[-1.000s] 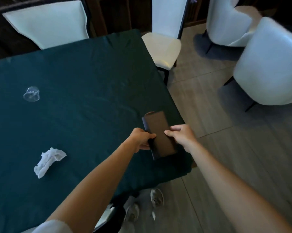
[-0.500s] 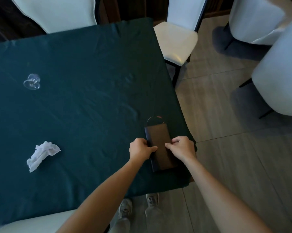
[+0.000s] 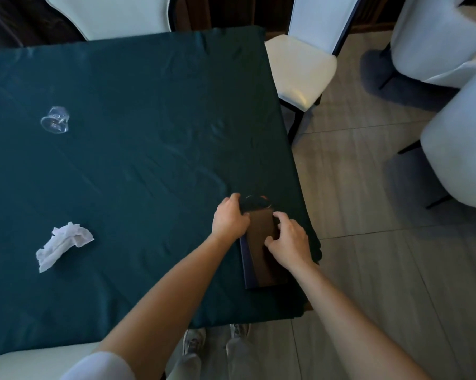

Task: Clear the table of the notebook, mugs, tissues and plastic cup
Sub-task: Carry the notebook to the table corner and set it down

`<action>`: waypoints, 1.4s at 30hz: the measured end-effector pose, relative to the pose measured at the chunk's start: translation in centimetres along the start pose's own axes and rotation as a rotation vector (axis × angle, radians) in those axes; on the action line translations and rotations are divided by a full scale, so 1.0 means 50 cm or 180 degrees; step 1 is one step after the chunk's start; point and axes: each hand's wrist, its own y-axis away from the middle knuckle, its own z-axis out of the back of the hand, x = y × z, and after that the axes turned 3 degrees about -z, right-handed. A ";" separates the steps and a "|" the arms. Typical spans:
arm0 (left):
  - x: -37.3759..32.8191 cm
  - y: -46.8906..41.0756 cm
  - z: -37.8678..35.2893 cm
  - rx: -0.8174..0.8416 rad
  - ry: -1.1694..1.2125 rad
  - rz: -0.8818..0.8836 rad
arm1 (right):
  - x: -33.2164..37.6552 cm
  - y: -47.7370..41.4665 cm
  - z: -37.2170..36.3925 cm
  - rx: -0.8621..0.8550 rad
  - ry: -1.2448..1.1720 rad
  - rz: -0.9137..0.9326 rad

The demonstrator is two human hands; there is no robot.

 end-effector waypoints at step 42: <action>0.256 0.312 0.424 0.0315 -0.1484 -0.0629 | 0.429 0.189 -0.052 0.0058 0.0678 0.0849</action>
